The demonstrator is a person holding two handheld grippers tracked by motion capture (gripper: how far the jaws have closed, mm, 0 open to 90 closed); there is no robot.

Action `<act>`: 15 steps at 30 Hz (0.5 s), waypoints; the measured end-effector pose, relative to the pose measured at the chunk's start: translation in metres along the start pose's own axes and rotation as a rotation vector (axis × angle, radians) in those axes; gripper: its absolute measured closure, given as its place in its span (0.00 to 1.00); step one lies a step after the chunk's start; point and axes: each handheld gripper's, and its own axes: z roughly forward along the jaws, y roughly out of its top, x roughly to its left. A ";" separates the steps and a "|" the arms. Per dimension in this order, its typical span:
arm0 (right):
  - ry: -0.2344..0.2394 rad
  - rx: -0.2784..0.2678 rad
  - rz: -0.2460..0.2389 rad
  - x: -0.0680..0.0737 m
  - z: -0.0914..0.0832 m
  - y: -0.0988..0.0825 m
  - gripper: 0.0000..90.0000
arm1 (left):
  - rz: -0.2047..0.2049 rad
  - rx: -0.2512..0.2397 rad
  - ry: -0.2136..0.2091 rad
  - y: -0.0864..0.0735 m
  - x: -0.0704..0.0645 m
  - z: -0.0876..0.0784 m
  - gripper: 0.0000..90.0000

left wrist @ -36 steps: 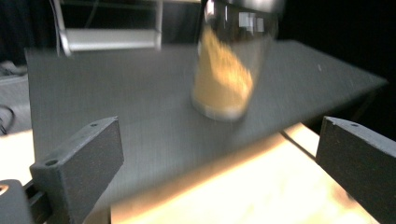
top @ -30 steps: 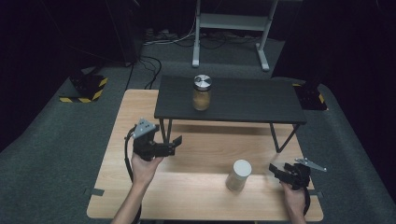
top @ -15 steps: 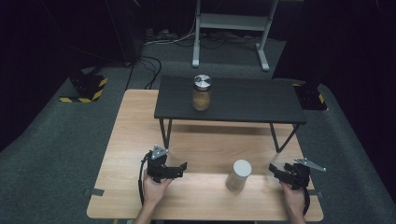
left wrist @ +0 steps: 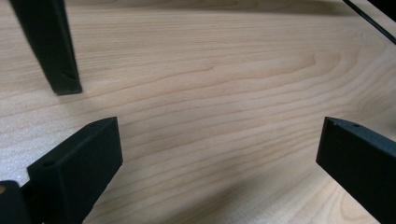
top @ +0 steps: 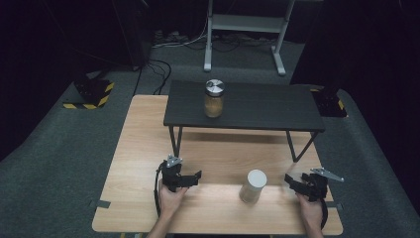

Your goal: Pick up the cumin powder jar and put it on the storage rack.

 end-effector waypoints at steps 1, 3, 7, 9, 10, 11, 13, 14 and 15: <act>0.000 0.000 0.000 0.000 0.000 0.000 0.18 | 0.000 0.000 0.000 0.000 0.000 0.000 0.01; -0.012 0.004 -0.010 0.003 0.001 0.001 0.18 | -0.004 -0.003 -0.001 -0.001 0.001 0.001 0.01; -0.018 0.004 -0.016 0.005 0.001 0.001 0.18 | 0.011 0.002 0.012 0.000 -0.001 0.003 0.01; -0.020 0.005 -0.017 0.005 0.001 0.001 0.18 | 0.016 0.003 0.017 0.000 -0.002 0.003 0.01; -0.021 0.005 -0.017 0.005 0.001 0.001 0.18 | 0.015 0.004 0.020 0.000 -0.003 0.003 0.01; -0.021 0.005 -0.017 0.005 0.001 0.001 0.18 | 0.015 0.004 0.020 0.000 -0.003 0.003 0.01; -0.025 0.008 -0.022 0.007 0.002 0.002 0.17 | -0.011 -0.005 0.018 -0.002 -0.001 0.003 0.01; -0.028 0.009 -0.025 0.007 0.002 0.002 0.17 | -0.013 -0.003 0.019 -0.001 0.000 0.003 0.01; -0.030 0.010 -0.027 0.008 0.002 0.002 0.17 | -0.017 0.000 0.021 -0.001 -0.001 0.003 0.01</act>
